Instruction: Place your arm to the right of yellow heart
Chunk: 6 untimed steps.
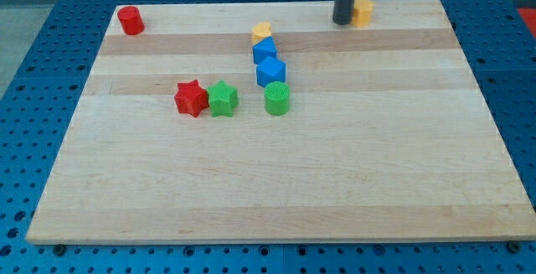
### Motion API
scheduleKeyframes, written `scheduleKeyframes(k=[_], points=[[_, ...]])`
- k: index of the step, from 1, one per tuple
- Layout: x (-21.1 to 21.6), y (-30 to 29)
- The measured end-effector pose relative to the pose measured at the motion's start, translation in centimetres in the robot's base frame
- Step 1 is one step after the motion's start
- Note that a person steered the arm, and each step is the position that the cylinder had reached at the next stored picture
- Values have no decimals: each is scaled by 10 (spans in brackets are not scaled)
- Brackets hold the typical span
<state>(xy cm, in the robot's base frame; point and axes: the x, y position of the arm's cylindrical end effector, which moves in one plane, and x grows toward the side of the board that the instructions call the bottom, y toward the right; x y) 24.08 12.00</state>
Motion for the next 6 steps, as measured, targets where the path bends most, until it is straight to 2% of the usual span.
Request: scheduleKeyframes(k=[2, 3, 4, 5, 6], points=[[-12, 26], [-12, 17], [-9, -31], [37, -47], [44, -47]])
